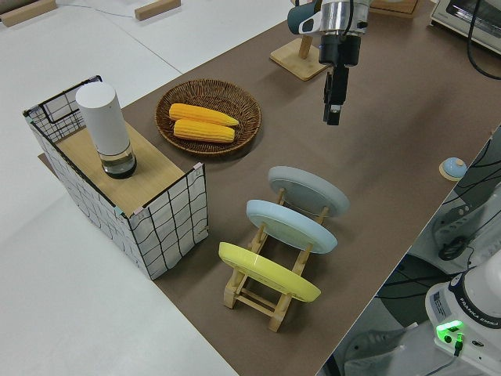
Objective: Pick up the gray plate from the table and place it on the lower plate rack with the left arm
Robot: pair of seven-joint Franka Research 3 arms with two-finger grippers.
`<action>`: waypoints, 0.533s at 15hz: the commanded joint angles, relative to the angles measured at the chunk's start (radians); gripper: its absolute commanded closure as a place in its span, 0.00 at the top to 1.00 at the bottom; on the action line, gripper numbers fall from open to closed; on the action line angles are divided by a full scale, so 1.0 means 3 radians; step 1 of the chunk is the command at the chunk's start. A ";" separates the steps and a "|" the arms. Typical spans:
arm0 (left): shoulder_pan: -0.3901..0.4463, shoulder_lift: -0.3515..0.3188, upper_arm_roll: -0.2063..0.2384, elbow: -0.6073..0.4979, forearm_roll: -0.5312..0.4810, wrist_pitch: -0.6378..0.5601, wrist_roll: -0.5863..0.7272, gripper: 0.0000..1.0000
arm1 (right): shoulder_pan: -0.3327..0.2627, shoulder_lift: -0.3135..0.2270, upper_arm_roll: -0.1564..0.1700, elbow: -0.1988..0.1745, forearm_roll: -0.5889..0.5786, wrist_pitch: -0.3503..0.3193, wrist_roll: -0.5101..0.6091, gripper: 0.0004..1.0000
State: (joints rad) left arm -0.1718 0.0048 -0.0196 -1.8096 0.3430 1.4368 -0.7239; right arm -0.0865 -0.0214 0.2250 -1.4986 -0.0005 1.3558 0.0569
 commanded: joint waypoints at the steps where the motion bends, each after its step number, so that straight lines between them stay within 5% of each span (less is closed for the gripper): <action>1: -0.0005 -0.0215 -0.0047 -0.0038 -0.0177 0.0186 0.0300 0.99 | -0.0044 -0.0016 0.0022 0.0020 0.0012 -0.0050 -0.0011 0.99; 3: 0.0025 -0.0363 -0.0022 -0.0027 -0.0233 0.0227 0.0916 0.99 | -0.0044 -0.0016 0.0022 0.0020 0.0012 -0.0050 -0.0011 0.99; 6: 0.0183 -0.0501 0.0096 0.0110 -0.0753 0.0263 0.2026 0.99 | -0.0049 -0.0016 0.0022 0.0020 0.0012 -0.0050 -0.0011 0.99; 8: 0.0184 -0.0568 0.0243 0.0136 -0.0989 0.0283 0.2223 0.99 | -0.0049 -0.0016 0.0022 0.0020 0.0012 -0.0050 -0.0011 0.99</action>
State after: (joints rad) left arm -0.1353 -0.1314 0.0049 -1.7782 0.1469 1.5016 -0.1878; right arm -0.0865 -0.0214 0.2250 -1.4986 -0.0005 1.3558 0.0569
